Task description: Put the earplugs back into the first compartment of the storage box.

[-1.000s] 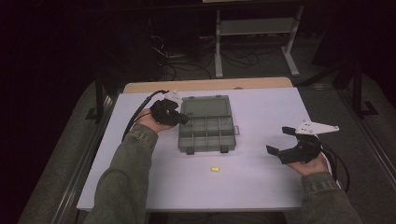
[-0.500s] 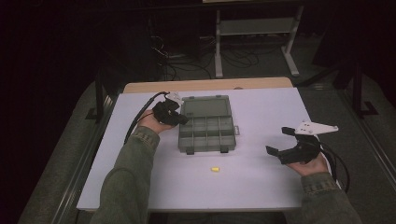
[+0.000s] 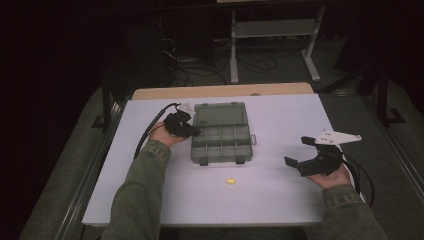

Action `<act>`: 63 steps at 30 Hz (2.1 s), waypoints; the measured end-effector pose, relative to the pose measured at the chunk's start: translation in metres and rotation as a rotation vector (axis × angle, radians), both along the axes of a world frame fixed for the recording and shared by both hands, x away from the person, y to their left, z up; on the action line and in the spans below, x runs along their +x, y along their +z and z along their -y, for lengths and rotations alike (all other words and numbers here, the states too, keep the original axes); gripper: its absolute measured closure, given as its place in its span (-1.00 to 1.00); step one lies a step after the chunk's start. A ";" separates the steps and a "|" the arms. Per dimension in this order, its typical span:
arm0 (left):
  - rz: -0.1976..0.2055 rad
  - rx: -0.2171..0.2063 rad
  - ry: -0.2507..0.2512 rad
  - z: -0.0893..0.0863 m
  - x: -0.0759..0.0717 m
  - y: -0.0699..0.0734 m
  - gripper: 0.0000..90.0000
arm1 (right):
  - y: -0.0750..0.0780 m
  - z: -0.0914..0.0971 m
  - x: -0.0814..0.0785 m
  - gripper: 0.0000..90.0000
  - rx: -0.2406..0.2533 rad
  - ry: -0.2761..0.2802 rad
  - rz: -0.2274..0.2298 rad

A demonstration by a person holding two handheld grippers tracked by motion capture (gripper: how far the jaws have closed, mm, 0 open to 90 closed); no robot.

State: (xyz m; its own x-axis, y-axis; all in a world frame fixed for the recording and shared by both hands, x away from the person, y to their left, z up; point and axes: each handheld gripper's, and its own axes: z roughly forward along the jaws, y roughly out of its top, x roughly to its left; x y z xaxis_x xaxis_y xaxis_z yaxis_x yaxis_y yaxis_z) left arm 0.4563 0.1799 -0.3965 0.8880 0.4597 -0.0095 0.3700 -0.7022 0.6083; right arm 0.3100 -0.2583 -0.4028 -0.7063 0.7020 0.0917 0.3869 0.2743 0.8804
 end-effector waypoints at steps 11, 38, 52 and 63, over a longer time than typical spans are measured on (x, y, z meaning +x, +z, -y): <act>0.025 -0.072 0.026 -0.003 -0.008 0.016 -0.03 | 0.000 0.001 -0.001 -1.00 0.002 -0.003 -0.001; 0.107 -0.178 -0.115 0.022 -0.065 0.056 -1.00 | 0.000 0.002 -0.001 -1.00 0.017 -0.008 -0.005; 0.132 -0.203 -0.189 0.041 -0.089 0.045 -1.00 | 0.001 0.002 -0.001 -1.00 0.015 -0.005 -0.001; 0.127 -0.160 -0.252 0.059 -0.102 0.036 -1.00 | 0.000 0.002 -0.001 -1.00 0.013 -0.002 -0.001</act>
